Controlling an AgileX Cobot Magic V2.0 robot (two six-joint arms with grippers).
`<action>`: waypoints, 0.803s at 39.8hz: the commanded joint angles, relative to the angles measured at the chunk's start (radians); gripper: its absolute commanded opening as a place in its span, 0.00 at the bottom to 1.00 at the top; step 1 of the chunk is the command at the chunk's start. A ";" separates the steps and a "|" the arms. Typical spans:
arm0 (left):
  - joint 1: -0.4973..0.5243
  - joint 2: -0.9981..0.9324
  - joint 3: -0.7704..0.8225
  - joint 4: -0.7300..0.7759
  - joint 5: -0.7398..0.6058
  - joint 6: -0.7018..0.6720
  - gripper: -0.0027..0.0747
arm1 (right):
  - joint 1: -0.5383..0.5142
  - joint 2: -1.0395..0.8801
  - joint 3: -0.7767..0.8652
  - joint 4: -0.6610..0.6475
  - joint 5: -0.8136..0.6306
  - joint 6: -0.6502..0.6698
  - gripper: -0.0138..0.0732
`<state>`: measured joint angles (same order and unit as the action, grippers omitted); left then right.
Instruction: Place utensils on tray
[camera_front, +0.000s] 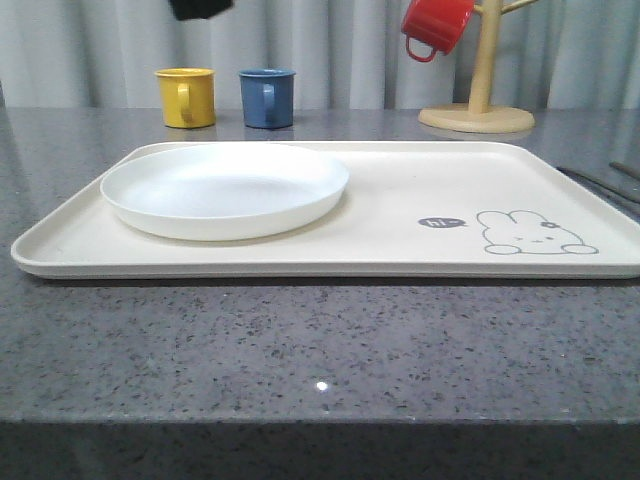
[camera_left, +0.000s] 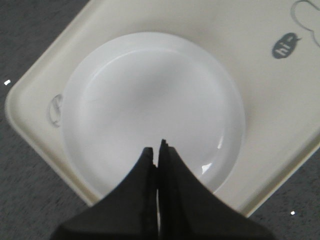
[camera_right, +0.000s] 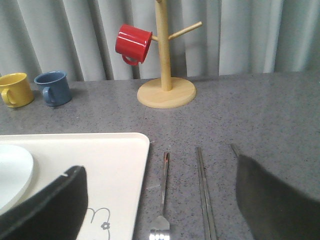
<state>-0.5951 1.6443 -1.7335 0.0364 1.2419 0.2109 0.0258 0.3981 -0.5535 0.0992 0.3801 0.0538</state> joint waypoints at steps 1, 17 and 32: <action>0.083 -0.106 0.029 0.003 0.016 -0.042 0.01 | -0.007 0.013 -0.033 0.002 -0.076 -0.006 0.88; 0.346 -0.529 0.583 -0.082 -0.392 -0.080 0.01 | -0.007 0.013 -0.033 0.002 -0.076 -0.006 0.88; 0.344 -1.129 1.126 -0.101 -0.818 -0.081 0.01 | -0.007 0.013 -0.033 0.002 -0.076 -0.006 0.88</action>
<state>-0.2526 0.6308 -0.6477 -0.0507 0.5577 0.1412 0.0258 0.3981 -0.5535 0.0992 0.3801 0.0538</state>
